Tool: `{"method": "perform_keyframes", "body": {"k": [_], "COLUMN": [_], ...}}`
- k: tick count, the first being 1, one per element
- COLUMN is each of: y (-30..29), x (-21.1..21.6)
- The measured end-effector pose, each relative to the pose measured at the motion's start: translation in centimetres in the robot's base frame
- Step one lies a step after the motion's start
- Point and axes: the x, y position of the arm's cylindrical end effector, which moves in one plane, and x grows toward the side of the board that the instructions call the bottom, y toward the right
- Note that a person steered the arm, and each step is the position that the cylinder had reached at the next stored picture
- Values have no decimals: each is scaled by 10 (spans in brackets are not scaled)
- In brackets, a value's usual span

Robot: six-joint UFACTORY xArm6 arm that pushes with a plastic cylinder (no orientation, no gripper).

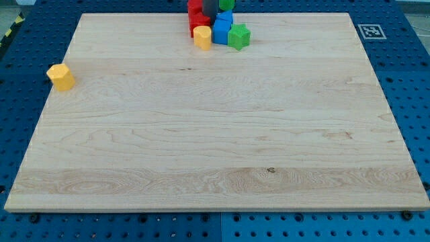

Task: Move the arm to the right side of the red circle

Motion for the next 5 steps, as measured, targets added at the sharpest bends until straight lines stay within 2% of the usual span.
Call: {"method": "perform_keyframes", "body": {"k": [3,5], "y": [0,0], "x": [122,117]}}
